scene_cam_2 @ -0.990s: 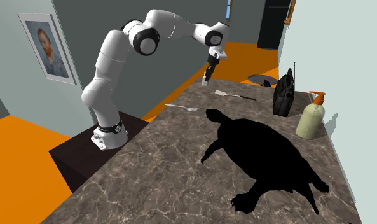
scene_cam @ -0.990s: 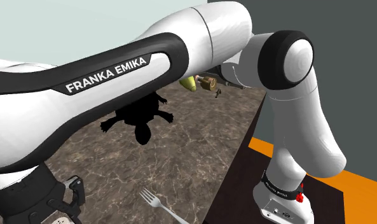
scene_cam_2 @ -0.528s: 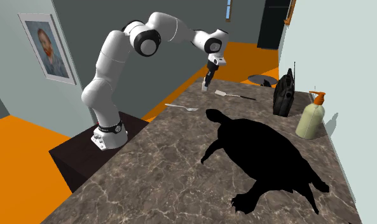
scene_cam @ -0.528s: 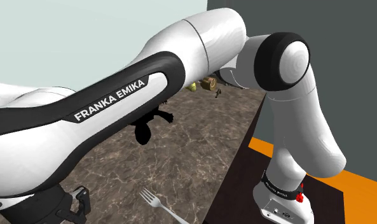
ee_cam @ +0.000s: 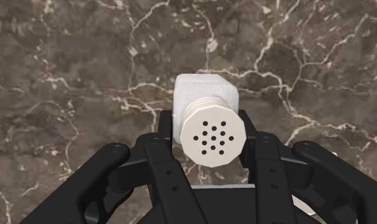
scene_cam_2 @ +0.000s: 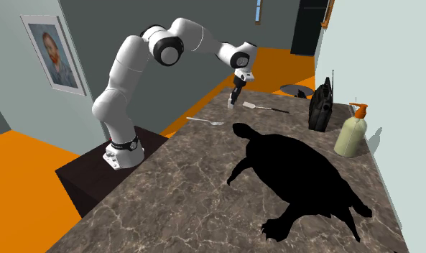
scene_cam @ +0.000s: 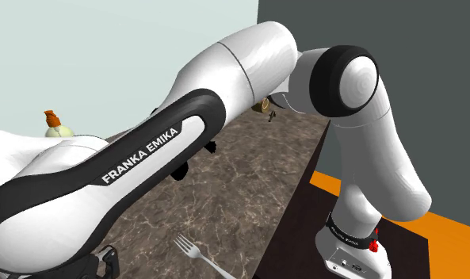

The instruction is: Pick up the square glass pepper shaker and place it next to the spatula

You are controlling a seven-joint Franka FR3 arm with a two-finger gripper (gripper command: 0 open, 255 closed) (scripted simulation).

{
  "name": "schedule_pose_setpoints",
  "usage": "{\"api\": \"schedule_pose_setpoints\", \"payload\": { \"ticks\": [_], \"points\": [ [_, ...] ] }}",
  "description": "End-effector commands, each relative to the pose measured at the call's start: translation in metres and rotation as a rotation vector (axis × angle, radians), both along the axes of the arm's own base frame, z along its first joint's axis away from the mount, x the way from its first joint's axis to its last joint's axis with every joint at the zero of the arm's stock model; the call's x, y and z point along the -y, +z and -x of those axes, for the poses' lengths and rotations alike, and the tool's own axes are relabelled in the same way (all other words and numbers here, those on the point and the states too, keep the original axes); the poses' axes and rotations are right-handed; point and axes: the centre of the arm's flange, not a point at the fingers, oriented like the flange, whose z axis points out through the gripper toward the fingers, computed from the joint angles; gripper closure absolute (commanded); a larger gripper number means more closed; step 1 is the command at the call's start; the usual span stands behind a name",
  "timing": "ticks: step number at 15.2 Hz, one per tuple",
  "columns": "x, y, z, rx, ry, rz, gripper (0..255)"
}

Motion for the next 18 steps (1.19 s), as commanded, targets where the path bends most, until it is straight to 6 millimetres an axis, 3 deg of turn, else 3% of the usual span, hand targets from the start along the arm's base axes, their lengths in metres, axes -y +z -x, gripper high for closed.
{"api": "schedule_pose_setpoints", "payload": {
  "ticks": [1, 7, 8, 13, 17, 18],
  "points": [
    [-0.001, -0.003, -0.001, 0.0, 0.0, -0.001, 255],
    [-0.001, -0.003, -0.001, 0.0, 0.0, 0.0, 255],
    [-0.001, -0.003, -0.001, 0.0, 0.0, 0.0, 0],
    [-0.001, -0.003, -0.001, 0.0, 0.0, 0.0, 0],
    [-0.003, 0.046, -0.012, 0.0, 0.0, -0.001, 0],
    [-0.003, 0.046, -0.012, 0.0, 0.0, -0.001, 0]
  ]
}}
